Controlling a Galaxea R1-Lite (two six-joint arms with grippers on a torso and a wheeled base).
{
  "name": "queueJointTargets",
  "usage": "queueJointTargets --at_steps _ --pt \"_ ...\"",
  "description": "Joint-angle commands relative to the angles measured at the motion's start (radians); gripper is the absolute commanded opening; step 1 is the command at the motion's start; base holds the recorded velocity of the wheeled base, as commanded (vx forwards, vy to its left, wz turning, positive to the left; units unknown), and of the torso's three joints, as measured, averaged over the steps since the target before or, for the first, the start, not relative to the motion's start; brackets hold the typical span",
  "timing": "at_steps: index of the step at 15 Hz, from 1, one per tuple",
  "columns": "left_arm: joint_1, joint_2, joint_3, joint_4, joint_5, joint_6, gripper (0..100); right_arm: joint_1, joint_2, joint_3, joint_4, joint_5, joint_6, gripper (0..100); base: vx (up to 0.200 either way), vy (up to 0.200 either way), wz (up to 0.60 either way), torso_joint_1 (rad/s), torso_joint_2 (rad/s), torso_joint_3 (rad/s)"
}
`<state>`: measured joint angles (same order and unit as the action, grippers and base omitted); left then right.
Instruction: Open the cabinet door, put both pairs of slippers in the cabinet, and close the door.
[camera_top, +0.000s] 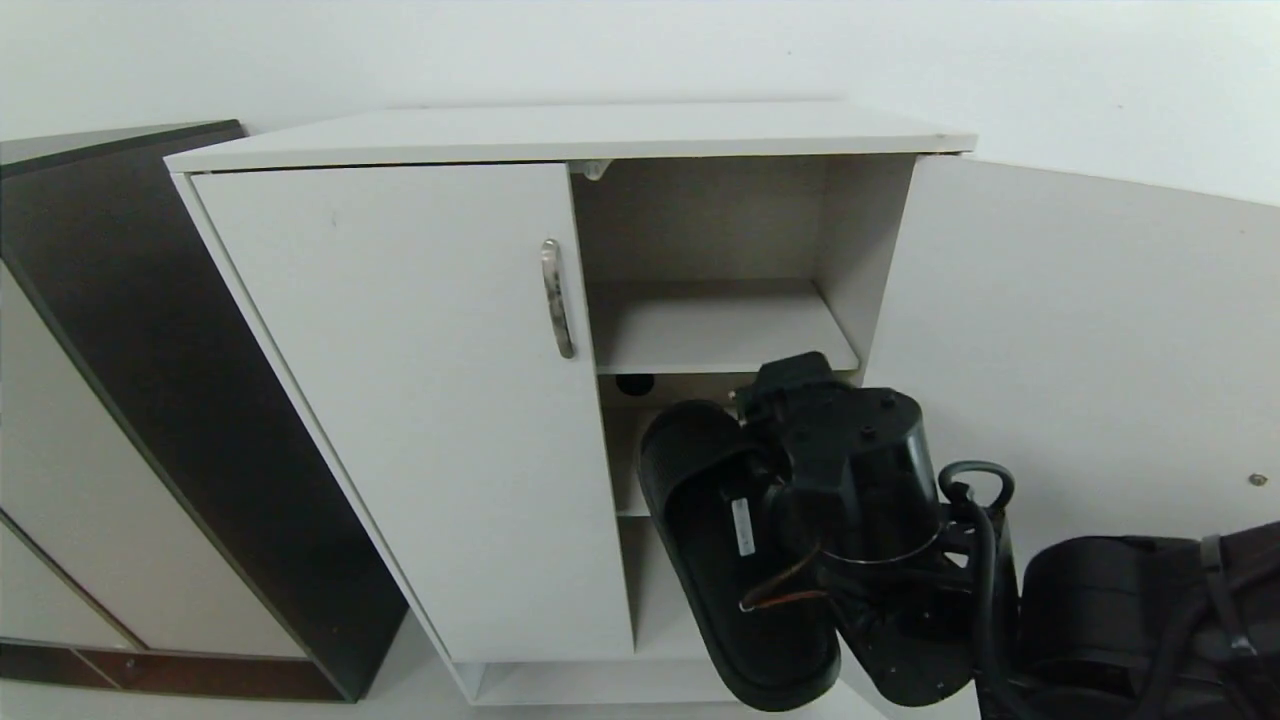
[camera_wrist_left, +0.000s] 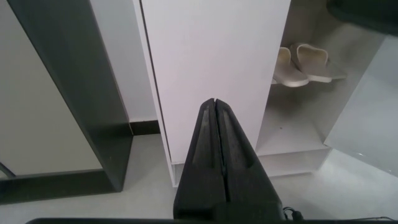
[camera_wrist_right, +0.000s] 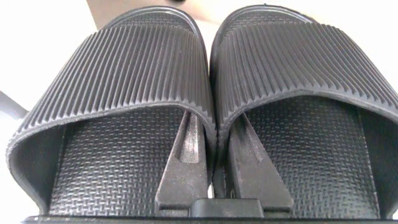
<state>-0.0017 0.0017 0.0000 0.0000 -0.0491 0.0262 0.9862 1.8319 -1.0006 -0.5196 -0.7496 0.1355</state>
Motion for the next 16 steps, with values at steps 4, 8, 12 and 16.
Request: queueJointTargets --at_steps 4,8,12,16 --pt "0.000 0.001 0.000 -0.002 0.000 0.000 0 0.026 0.004 -0.280 0.230 -0.085 0.076 0 0.000 0.000 0.00 0.000 0.00 0.000" --pt "0.000 0.001 0.000 -0.002 0.000 0.000 0 0.025 0.007 -0.323 0.386 -0.085 0.216 0 0.000 0.000 0.00 0.000 0.00 0.000" --pt "0.000 0.001 0.000 0.000 0.000 0.000 0 0.022 0.013 -0.342 0.405 -0.085 0.220 0 0.000 0.000 0.00 0.000 0.00 0.000" --pt "0.000 0.001 0.000 0.000 0.000 0.001 0 0.011 0.033 -0.343 0.405 -0.085 0.220 0 0.000 0.000 0.00 0.000 0.00 0.000"
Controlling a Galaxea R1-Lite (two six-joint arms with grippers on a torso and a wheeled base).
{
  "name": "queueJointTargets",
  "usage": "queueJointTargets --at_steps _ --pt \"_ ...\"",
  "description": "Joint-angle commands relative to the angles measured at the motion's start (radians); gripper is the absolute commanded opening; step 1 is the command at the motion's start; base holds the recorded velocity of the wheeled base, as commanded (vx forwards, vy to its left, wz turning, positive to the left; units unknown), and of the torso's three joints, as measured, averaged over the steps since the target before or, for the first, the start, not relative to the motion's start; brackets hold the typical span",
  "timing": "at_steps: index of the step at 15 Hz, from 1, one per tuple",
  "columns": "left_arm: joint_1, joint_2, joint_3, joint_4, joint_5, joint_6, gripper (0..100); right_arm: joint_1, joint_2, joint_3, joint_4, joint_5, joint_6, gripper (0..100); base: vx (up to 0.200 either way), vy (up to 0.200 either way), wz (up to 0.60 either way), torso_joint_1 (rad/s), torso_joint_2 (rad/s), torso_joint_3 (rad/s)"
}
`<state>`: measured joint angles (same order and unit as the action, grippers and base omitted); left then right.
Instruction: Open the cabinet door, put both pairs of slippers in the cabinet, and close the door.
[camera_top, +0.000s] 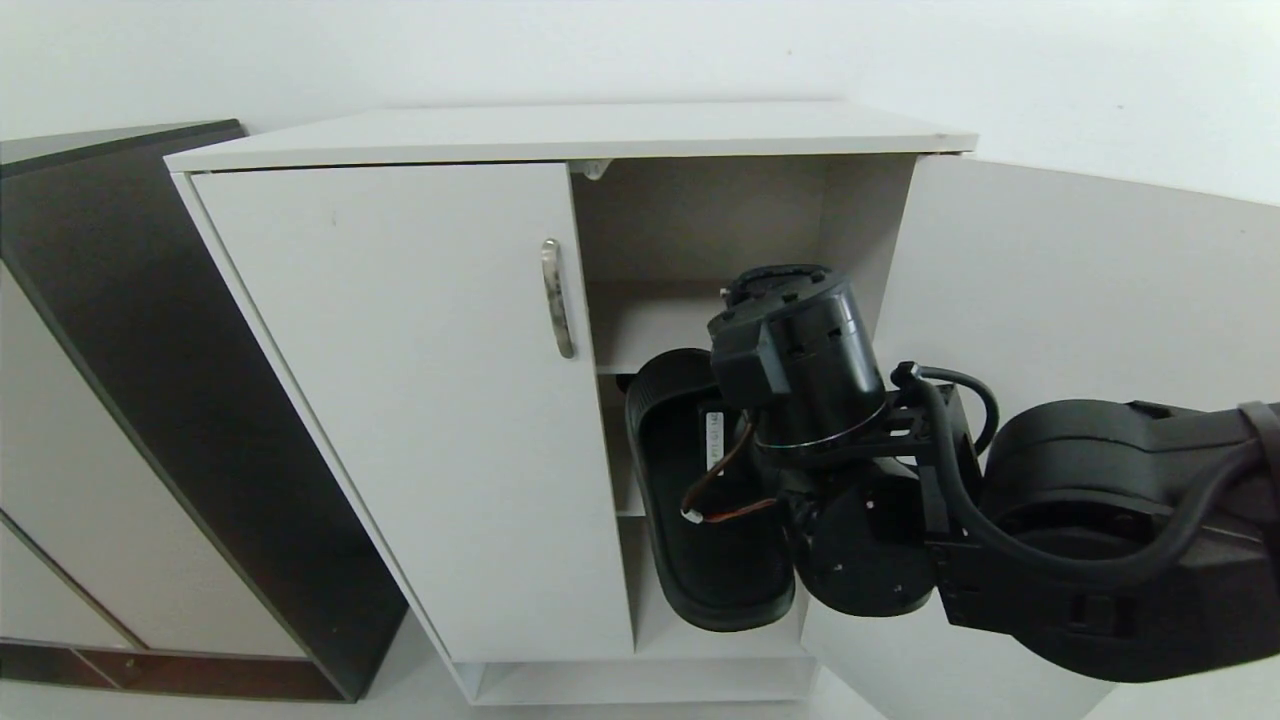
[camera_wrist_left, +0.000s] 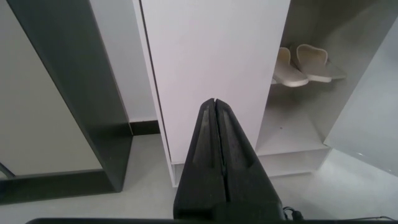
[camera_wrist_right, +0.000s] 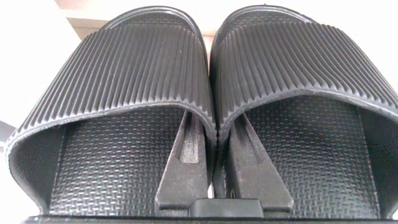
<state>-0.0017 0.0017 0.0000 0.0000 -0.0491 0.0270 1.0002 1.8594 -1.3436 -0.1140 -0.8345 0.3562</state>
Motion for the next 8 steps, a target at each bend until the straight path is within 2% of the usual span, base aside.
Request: queueJointTargets --at_steps 1,8 --pt "0.000 0.001 0.000 0.000 0.000 0.001 0 -0.006 0.006 0.000 -0.001 0.002 0.000 0 0.000 0.000 0.00 0.000 0.00 0.000" --pt "0.000 0.001 0.000 0.000 0.000 0.001 0 -0.017 0.007 -0.012 -0.001 0.003 -0.005 0 0.200 0.000 0.00 0.000 0.00 0.004"
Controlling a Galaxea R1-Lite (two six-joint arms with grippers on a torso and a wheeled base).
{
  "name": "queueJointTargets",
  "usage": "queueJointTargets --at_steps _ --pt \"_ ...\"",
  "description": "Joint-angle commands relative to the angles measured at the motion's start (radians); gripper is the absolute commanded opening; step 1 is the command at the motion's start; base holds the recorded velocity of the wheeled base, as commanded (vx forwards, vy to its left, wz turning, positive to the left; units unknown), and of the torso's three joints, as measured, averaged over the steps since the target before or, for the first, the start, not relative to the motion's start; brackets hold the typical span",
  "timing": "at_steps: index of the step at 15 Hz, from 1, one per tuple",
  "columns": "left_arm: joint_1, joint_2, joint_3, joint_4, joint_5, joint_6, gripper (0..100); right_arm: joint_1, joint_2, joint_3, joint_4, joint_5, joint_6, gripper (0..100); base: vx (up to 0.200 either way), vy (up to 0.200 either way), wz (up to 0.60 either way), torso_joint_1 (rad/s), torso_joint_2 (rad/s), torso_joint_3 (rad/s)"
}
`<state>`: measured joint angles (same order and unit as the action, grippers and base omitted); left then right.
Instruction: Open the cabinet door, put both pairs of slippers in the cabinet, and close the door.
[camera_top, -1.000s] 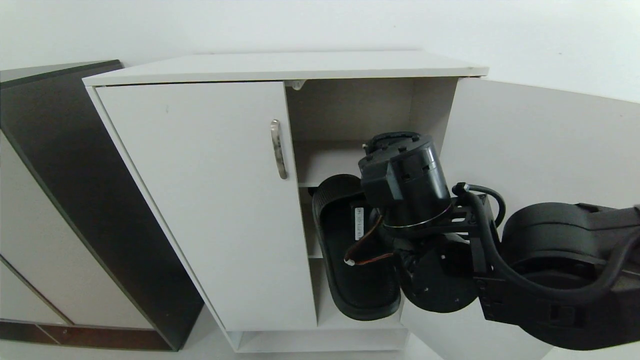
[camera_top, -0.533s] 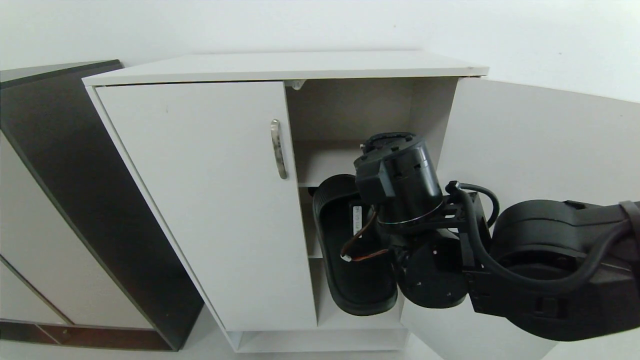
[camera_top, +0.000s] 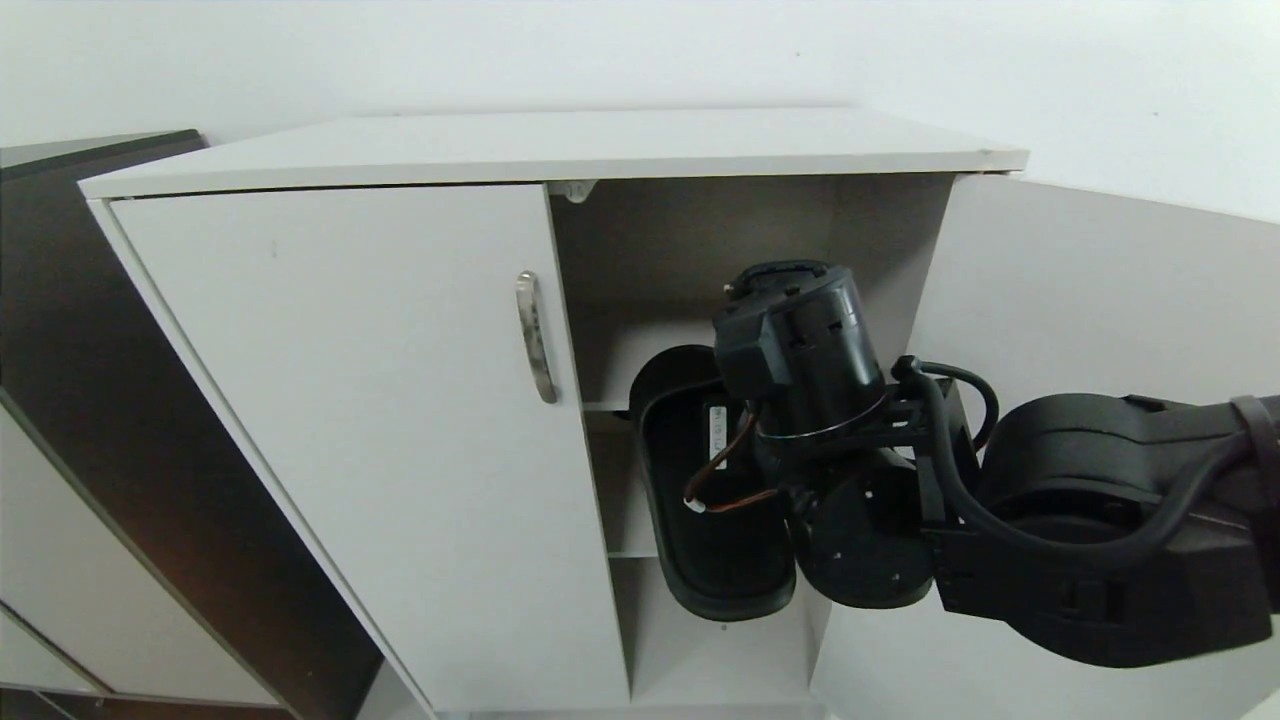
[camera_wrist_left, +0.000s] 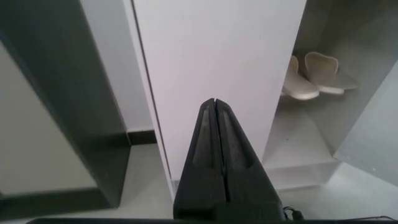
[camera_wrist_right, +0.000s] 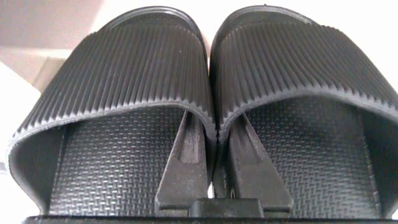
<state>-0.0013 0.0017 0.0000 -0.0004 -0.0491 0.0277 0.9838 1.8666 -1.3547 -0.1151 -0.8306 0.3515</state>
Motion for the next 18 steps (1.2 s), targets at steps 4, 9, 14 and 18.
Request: queueJointTargets --at_steps 4,9,14,18 --pt "0.000 0.001 0.000 0.000 0.000 0.000 0 -0.010 0.014 -0.007 -0.001 0.001 0.000 0 0.200 0.000 0.00 0.000 0.00 0.002" --pt "0.000 0.001 0.000 -0.001 0.000 0.000 0 -0.013 0.028 -0.001 -0.005 0.001 0.000 0 0.040 0.000 0.00 0.001 0.00 0.001" --pt "0.000 0.001 0.000 -0.001 0.000 0.000 0 -0.076 0.102 -0.098 -0.005 0.042 -0.022 0 0.000 0.000 0.00 0.000 0.00 0.000" --pt "0.000 0.001 0.000 0.000 0.000 -0.002 0 -0.132 0.192 -0.233 0.000 0.062 -0.058 0 0.000 0.000 0.00 0.000 0.00 0.000"
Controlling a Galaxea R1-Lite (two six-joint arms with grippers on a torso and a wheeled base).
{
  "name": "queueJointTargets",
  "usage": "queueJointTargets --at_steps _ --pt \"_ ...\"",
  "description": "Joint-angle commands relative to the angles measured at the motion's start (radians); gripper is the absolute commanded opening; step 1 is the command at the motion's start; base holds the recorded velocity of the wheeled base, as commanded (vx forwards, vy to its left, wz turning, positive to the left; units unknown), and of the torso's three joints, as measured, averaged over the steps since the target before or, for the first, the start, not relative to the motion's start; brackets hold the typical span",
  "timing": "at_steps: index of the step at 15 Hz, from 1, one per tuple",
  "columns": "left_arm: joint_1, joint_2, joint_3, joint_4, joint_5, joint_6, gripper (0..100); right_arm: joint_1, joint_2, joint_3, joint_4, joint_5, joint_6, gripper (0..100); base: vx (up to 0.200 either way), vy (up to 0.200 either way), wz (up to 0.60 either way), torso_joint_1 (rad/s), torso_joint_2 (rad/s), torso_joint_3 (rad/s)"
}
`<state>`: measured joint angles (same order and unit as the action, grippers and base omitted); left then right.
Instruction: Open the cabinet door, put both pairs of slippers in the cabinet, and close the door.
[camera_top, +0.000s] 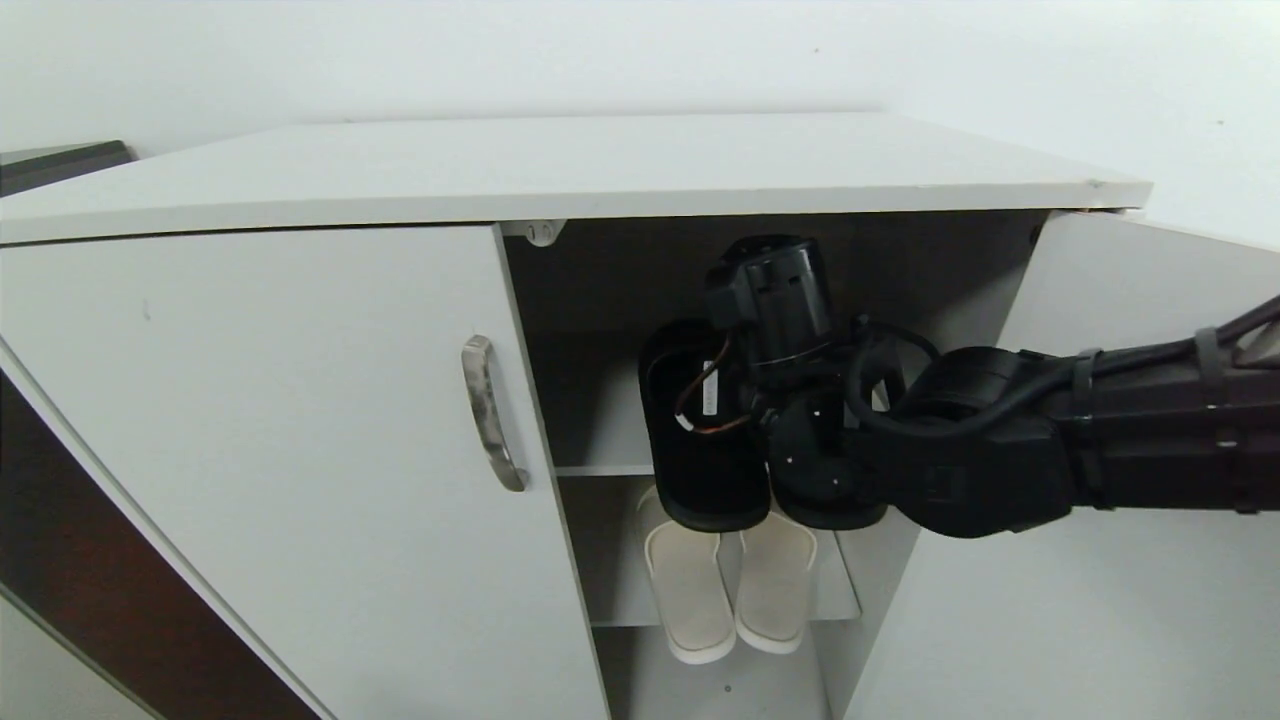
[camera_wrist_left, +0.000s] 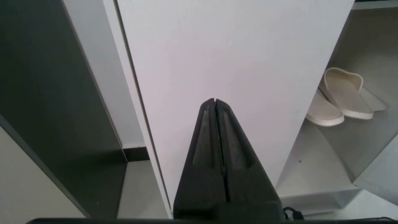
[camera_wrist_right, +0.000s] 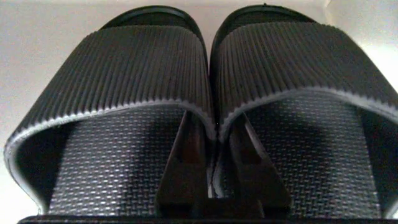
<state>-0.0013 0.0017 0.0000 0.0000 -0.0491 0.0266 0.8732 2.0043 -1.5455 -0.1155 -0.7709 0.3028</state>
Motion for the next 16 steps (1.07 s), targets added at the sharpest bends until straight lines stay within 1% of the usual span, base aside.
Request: queueJointTargets --at_steps 1,6,16 --pt "0.000 0.001 0.000 -0.002 0.000 -0.001 0 -0.034 0.076 -0.070 0.000 0.002 -0.016 0 0.000 0.000 0.00 0.000 0.00 0.000" --pt "0.000 0.001 0.000 0.000 0.000 -0.001 0 -0.060 0.113 -0.137 0.002 0.002 -0.047 0 0.000 0.000 0.00 0.000 0.00 0.000" --pt "0.000 0.001 0.000 0.000 0.000 -0.001 0 -0.060 0.125 -0.136 0.002 0.004 -0.047 0 0.000 0.000 0.00 0.000 0.00 0.000"
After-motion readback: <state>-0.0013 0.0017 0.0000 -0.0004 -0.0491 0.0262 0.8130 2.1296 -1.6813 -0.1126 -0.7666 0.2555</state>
